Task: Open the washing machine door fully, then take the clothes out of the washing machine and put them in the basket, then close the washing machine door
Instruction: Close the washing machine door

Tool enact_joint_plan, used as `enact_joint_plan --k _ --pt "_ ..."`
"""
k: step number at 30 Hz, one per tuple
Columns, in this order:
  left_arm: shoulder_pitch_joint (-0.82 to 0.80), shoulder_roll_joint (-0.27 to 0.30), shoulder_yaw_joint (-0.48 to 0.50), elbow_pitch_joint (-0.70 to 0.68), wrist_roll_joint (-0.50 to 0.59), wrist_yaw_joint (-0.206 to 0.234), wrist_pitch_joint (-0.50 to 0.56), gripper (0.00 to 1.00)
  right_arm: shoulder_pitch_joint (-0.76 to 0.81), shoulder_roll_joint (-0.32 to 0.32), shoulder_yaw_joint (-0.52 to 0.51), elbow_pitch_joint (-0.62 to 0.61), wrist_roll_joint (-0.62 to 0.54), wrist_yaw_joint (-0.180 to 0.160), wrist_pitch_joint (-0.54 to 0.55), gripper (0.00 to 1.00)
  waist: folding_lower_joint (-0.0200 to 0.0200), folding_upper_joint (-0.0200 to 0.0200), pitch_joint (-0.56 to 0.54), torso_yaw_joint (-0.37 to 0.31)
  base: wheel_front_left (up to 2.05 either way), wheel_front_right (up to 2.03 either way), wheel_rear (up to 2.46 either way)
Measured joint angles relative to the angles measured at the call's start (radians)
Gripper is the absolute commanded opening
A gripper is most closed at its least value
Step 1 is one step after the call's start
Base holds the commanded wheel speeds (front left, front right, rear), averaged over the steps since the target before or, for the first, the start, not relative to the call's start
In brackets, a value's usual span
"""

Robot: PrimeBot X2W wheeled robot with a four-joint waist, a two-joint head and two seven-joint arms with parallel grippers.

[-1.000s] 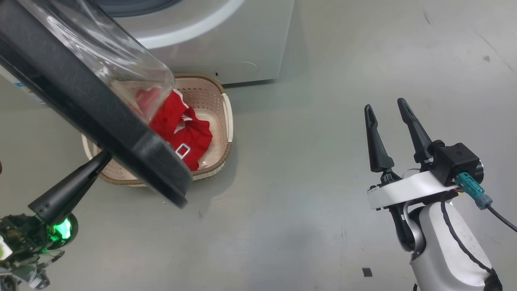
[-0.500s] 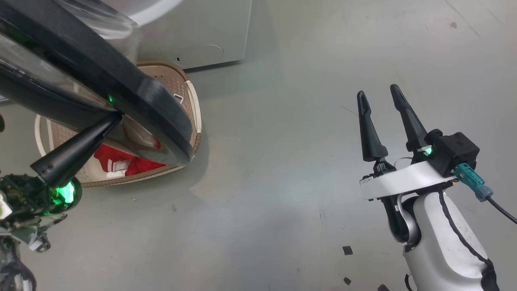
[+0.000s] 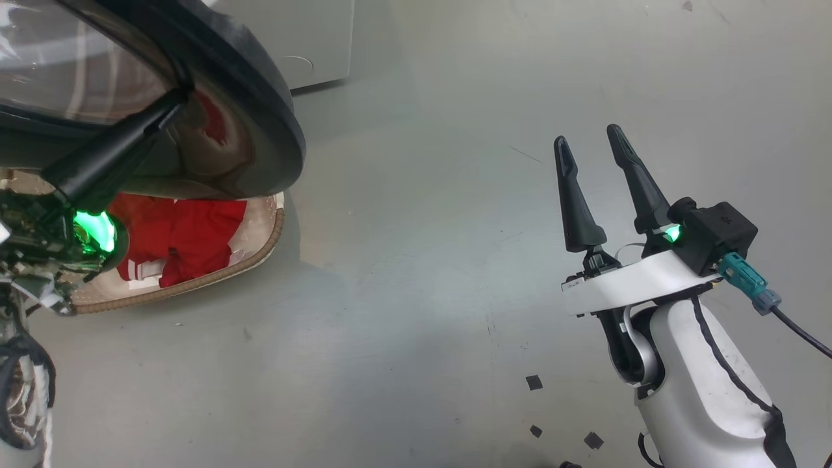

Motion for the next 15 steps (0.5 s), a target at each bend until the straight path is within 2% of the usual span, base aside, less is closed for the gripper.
enact_joint_plan --k 5,15 --pt "-0.084 -0.001 0.000 0.066 0.037 0.025 -0.030 0.00 -0.013 0.002 0.026 0.000 0.013 -0.008 0.000 1.00 0.0000 0.0000 0.007 -0.030 0.00 0.00 0.00" --pt "-0.200 -0.012 -0.010 0.174 0.061 0.048 -0.077 0.00 -0.015 0.002 0.034 0.000 0.037 -0.018 0.000 1.00 0.0000 0.0000 0.010 -0.063 0.00 0.00 0.00"
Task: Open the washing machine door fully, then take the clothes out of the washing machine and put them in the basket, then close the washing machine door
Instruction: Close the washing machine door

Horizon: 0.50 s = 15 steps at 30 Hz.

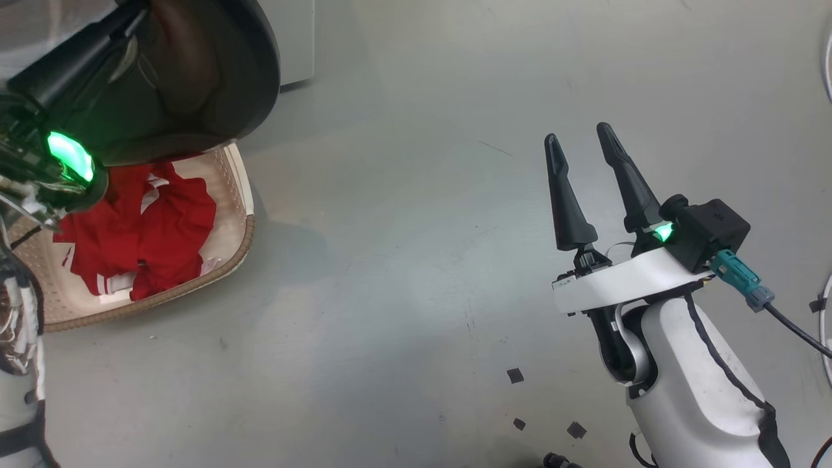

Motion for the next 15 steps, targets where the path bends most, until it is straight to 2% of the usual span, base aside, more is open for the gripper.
enact_joint_plan --k 4,11,15 --pt "-0.048 -0.012 0.000 0.042 0.000 0.006 -0.022 0.00 -0.001 0.001 0.000 -0.002 0.005 -0.016 0.000 1.00 0.0000 0.0000 0.000 -0.009 0.00 0.00 0.00" --pt "-0.093 -0.013 0.000 0.082 0.021 0.007 -0.034 0.00 -0.002 0.001 0.001 -0.002 0.007 -0.021 0.000 1.00 0.0000 0.0000 0.001 -0.015 0.00 0.00 0.00" --pt "-0.095 -0.015 0.011 0.097 0.024 -0.017 -0.034 0.00 -0.002 0.001 -0.012 -0.002 0.007 -0.028 0.000 1.00 0.0000 0.0000 -0.001 -0.010 0.00 0.00 0.00"
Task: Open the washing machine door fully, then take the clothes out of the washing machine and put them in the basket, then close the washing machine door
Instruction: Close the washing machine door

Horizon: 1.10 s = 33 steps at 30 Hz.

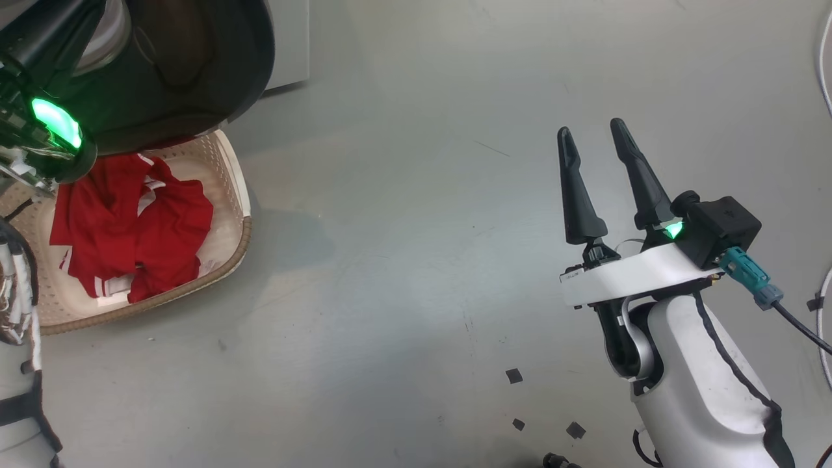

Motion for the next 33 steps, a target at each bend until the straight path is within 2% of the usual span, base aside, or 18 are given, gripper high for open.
enact_joint_plan --k 7,14,23,24,26,27,28,29,30,33 --pt "0.011 -0.008 0.008 0.003 -0.001 -0.055 0.002 0.00 0.000 0.000 -0.029 0.000 -0.026 -0.005 0.000 1.00 0.0000 0.0000 -0.009 0.035 0.00 0.00 0.00" --pt "0.120 -0.028 0.046 0.000 0.000 -0.133 -0.021 0.00 0.000 0.000 -0.056 0.008 -0.070 -0.005 0.000 1.00 0.0000 0.0000 -0.021 0.088 0.00 0.00 0.00" --pt "0.258 -0.100 0.114 -0.009 -0.020 -0.165 -0.073 0.00 0.005 -0.001 -0.081 0.027 -0.108 -0.001 0.000 1.00 0.0000 -0.0001 -0.047 0.174 0.00 0.00 0.00" --pt "0.274 -0.108 0.119 -0.010 -0.029 -0.166 -0.075 0.08 0.006 -0.002 -0.085 0.029 -0.109 -0.001 0.000 1.00 0.0000 0.0000 -0.051 0.183 0.00 0.00 0.00" --pt "0.302 -0.127 0.130 -0.014 -0.035 -0.173 -0.090 0.42 0.007 -0.006 -0.089 0.035 -0.111 0.007 0.000 1.00 0.0000 0.0000 -0.059 0.201 0.00 0.00 0.00" --pt "0.318 -0.132 0.130 -0.016 -0.035 -0.173 -0.092 0.49 0.008 -0.008 -0.091 0.038 -0.113 0.009 0.000 1.00 0.0000 0.0000 -0.064 0.211 0.00 0.00 0.00" --pt "0.332 -0.135 0.130 -0.018 -0.033 -0.173 -0.093 0.66 0.010 -0.008 -0.092 0.042 -0.117 0.010 0.000 1.00 0.0000 0.0000 -0.069 0.219 0.00 0.00 0.00" --pt "0.347 -0.137 0.133 -0.019 -0.026 -0.173 -0.105 0.96 0.012 -0.009 -0.093 0.045 -0.119 0.012 0.000 1.00 0.0000 0.0000 -0.074 0.227 0.00 0.00 0.00" --pt "0.363 -0.138 0.137 -0.020 -0.023 -0.174 -0.112 1.00 0.014 -0.009 -0.093 0.049 -0.120 0.014 0.000 1.00 0.0000 -0.0001 -0.081 0.235 0.00 0.00 0.00" --pt "0.408 -0.147 0.157 -0.029 0.009 -0.174 -0.145 1.00 0.023 -0.009 -0.097 0.060 -0.124 0.019 0.000 1.00 0.0000 0.0000 -0.103 0.254 0.00 0.00 0.00"
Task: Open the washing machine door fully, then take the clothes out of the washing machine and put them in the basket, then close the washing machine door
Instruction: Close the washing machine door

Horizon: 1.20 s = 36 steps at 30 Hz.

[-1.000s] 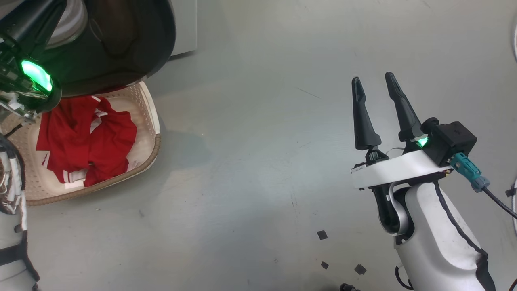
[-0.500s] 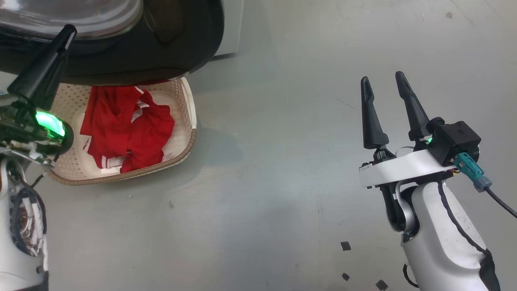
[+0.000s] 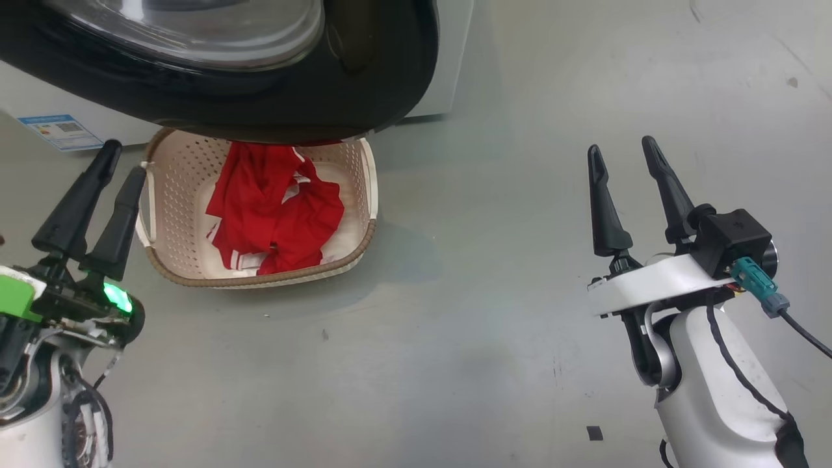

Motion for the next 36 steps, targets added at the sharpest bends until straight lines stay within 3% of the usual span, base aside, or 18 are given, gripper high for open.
enact_joint_plan --k 7,11,13,17,23,27,33,36 --pt "0.062 -0.013 0.038 -0.076 0.097 0.000 -0.102 1.00 0.047 0.000 -0.018 0.024 -0.002 0.003 0.000 1.00 0.0000 0.0000 -0.053 0.043 0.00 0.00 0.00" --pt "0.101 -0.022 0.074 -0.116 0.170 0.000 -0.211 1.00 0.067 0.000 -0.023 0.036 -0.003 0.011 0.000 1.00 -0.0001 0.0000 -0.082 0.065 0.00 0.00 0.00" --pt "0.122 -0.021 0.063 -0.147 0.275 0.000 -0.248 1.00 0.074 0.000 -0.024 0.039 -0.003 0.011 0.000 1.00 -0.0001 0.0000 -0.096 0.073 0.00 0.00 0.00" --pt "0.158 -0.023 0.051 -0.197 0.364 0.000 -0.343 1.00 0.080 0.000 -0.024 0.043 -0.006 0.012 0.000 1.00 -0.0001 0.0000 -0.122 0.083 0.00 0.00 0.00" --pt "0.204 -0.007 -0.037 -0.291 0.668 0.000 -0.473 1.00 0.092 0.000 -0.025 0.044 -0.013 0.021 0.000 1.00 -0.0001 0.0000 -0.153 0.085 0.00 0.00 0.00" --pt "0.241 0.059 -0.100 -0.326 0.897 0.000 -0.559 1.00 0.093 0.000 -0.032 0.042 -0.019 0.021 0.000 1.00 -0.0001 0.0000 -0.166 0.084 0.00 0.00 0.00" --pt "0.308 0.128 -0.175 -0.301 1.187 -0.001 -0.649 1.00 0.112 0.000 -0.033 0.043 -0.033 0.030 0.000 1.00 -0.0001 0.0000 -0.190 0.084 0.00 0.00 0.00" --pt "0.339 0.133 -0.194 -0.277 1.276 0.002 -0.676 1.00 0.128 0.001 -0.034 0.045 -0.039 0.030 0.000 1.00 -0.0001 0.0000 -0.205 0.083 0.00 0.00 0.00"
